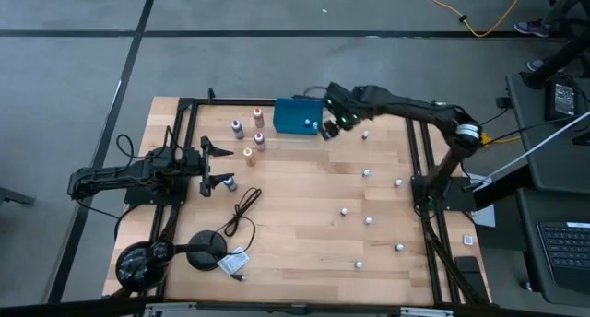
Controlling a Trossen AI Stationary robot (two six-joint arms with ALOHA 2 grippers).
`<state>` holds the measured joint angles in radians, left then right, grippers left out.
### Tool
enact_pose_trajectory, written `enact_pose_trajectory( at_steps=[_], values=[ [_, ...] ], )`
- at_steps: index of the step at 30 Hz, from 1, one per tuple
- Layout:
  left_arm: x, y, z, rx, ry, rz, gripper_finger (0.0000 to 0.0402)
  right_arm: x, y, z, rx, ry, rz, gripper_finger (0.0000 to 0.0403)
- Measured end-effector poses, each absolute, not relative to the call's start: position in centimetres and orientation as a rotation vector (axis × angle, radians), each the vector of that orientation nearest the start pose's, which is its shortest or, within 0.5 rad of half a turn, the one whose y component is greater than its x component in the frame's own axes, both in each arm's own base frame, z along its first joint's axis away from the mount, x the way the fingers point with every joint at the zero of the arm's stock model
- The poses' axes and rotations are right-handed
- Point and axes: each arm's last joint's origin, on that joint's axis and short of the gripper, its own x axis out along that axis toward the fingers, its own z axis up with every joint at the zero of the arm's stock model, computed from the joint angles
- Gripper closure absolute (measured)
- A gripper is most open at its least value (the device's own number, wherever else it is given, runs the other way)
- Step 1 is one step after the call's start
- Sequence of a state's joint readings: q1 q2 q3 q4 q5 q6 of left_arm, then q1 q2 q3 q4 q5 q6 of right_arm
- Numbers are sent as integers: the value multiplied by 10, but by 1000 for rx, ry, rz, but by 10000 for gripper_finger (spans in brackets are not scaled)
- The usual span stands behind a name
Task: Pick & Place food coloring
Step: Put the small red food coloring bottle into the blue container
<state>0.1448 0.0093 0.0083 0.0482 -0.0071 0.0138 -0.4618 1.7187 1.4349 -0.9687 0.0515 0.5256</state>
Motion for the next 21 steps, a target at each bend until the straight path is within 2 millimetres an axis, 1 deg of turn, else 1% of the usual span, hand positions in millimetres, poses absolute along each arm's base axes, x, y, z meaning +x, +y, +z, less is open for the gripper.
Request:
enact_pose_trajectory(
  at_steps=[3, 6, 9, 15, 21],
  values=[
    [97, 14, 170, 17, -46, 152, 73, 284, -129, 258, 697, 1146, -749, 148],
    [97, 14, 170, 17, -46, 152, 73, 263, -105, 253, 632, 1204, -683, 148],
    [97, 14, 170, 17, -46, 152, 74, 240, -86, 247, 605, 1273, -648, 148],
    [97, 14, 170, 17, -46, 152, 73, 203, -61, 229, 582, 1380, -629, 148],
    [97, 14, 170, 17, -46, 152, 73, 181, -44, 215, 588, 1422, -623, 148]
  ],
)
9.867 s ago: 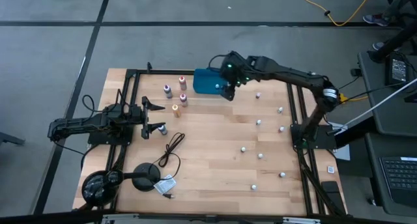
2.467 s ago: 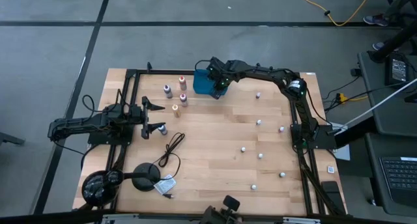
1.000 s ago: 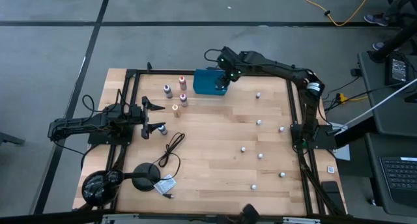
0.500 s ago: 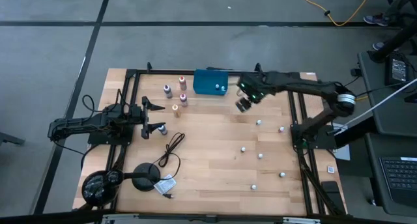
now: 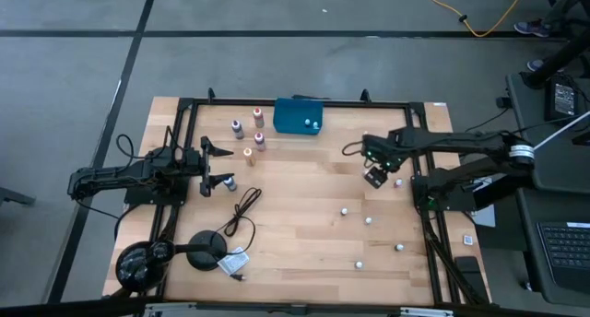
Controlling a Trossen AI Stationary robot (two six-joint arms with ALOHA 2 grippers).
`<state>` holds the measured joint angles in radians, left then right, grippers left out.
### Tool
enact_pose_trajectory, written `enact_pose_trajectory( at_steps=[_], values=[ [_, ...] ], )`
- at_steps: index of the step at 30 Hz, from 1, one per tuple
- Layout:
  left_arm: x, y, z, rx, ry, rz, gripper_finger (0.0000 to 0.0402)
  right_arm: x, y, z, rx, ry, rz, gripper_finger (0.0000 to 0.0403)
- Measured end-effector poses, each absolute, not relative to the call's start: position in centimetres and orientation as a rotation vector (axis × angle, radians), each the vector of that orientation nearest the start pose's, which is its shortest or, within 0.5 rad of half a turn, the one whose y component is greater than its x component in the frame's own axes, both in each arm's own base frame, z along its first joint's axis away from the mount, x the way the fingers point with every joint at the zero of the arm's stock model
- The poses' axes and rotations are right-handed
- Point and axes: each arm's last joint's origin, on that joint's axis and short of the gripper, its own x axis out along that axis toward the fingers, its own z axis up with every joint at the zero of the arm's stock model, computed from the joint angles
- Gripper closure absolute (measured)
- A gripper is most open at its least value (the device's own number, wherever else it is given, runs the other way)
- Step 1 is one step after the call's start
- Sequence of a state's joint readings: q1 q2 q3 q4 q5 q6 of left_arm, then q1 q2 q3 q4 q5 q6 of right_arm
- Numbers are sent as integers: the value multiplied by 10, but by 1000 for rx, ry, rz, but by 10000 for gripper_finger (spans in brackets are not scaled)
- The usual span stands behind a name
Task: Pick & Place food coloring
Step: Put the small red food coloring bottle into the blue container
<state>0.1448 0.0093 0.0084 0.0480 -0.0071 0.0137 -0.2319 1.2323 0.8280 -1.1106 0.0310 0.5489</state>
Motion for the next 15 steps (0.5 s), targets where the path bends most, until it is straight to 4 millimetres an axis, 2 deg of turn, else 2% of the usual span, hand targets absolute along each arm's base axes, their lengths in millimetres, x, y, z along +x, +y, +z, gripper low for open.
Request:
enact_pose_trajectory(
  at_steps=[15],
  values=[
    [97, 14, 170, 17, -46, 152, 74, 143, -32, 185, 651, 1471, -672, 148]
  ],
)
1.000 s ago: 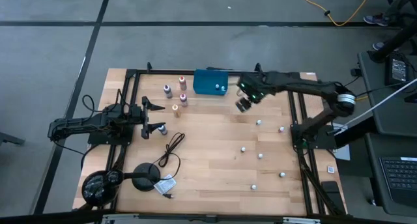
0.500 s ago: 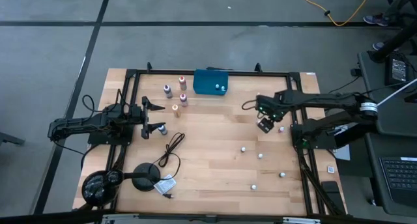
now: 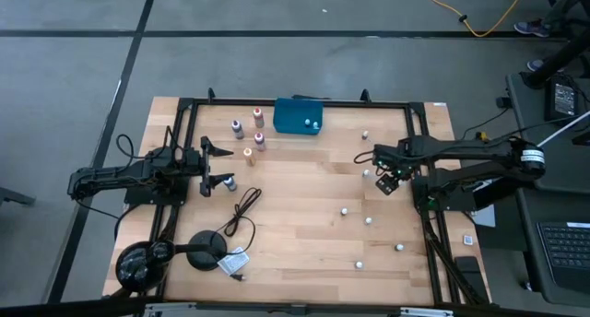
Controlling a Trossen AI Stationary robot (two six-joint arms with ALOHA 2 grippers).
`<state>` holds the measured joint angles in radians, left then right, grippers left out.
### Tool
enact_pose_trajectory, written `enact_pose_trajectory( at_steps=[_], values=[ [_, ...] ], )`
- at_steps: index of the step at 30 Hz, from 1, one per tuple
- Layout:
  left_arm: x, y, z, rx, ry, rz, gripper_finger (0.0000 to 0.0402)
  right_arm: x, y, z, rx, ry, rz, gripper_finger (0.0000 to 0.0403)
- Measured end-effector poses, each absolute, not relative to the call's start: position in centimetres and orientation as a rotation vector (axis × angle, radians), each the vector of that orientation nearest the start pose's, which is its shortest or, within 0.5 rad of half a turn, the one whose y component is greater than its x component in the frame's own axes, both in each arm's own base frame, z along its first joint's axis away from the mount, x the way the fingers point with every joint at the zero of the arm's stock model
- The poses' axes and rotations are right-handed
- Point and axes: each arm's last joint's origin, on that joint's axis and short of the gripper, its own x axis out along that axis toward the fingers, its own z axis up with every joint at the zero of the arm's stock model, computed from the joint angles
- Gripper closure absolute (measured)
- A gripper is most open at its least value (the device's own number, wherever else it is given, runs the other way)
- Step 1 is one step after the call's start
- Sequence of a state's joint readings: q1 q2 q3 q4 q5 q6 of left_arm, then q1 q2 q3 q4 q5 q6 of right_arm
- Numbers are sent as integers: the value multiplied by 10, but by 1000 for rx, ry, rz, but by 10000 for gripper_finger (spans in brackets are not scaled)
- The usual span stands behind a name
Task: Pick & Place food coloring
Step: Put the small red food coloring bottle into the blue container
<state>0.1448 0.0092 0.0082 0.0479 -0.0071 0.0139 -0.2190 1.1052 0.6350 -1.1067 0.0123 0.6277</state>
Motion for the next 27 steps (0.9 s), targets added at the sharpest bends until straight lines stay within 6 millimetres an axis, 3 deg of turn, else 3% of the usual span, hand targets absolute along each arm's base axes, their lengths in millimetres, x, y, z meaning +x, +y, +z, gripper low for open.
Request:
enact_pose_trajectory(
  at_steps=[8, 27],
  values=[
    [97, 14, 170, 17, -46, 152, 74, 139, -33, 176, 726, 1407, -705, 148],
    [97, 14, 170, 17, -46, 152, 74, 139, -41, 170, 941, 1237, -1120, 148]
  ],
)
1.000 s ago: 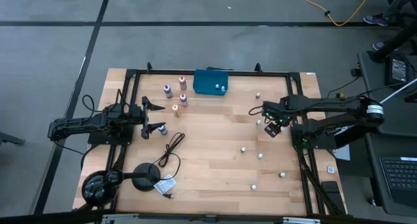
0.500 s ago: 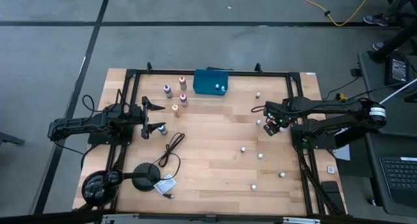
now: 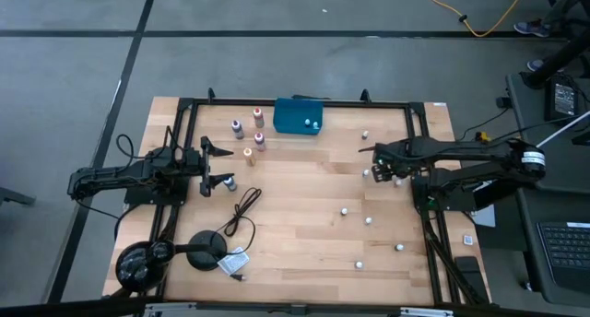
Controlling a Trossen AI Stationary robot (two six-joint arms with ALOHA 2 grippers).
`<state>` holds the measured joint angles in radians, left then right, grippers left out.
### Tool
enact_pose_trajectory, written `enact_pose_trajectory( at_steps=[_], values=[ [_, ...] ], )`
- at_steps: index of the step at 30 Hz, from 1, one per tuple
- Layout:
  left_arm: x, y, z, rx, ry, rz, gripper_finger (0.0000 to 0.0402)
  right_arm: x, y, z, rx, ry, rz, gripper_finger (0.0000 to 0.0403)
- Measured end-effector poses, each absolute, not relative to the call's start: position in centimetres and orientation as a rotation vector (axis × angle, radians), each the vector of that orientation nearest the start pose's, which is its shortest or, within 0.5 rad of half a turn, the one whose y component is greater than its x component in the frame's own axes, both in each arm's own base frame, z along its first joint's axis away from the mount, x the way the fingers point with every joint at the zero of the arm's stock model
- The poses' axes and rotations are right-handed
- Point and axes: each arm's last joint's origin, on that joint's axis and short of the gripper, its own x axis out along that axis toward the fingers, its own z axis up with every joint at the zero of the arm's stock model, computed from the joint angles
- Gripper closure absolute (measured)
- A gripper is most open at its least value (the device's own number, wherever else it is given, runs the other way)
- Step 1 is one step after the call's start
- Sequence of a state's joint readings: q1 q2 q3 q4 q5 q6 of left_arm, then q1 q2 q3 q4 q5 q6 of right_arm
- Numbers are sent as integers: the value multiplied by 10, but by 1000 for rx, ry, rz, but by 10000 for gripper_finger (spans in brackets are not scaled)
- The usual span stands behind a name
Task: Pick & Place food coloring
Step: Put the small red food coloring bottle into the blue container
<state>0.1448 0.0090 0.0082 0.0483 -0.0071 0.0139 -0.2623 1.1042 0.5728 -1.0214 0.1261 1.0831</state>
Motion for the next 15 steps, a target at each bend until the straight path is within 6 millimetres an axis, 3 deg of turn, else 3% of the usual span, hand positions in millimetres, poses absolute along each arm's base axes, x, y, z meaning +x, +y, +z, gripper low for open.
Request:
enact_pose_trajectory(
  at_steps=[15],
  values=[
    [97, 14, 170, 17, -46, 152, 73, 157, -43, 171, 986, 1355, -1265, 148]
  ],
)
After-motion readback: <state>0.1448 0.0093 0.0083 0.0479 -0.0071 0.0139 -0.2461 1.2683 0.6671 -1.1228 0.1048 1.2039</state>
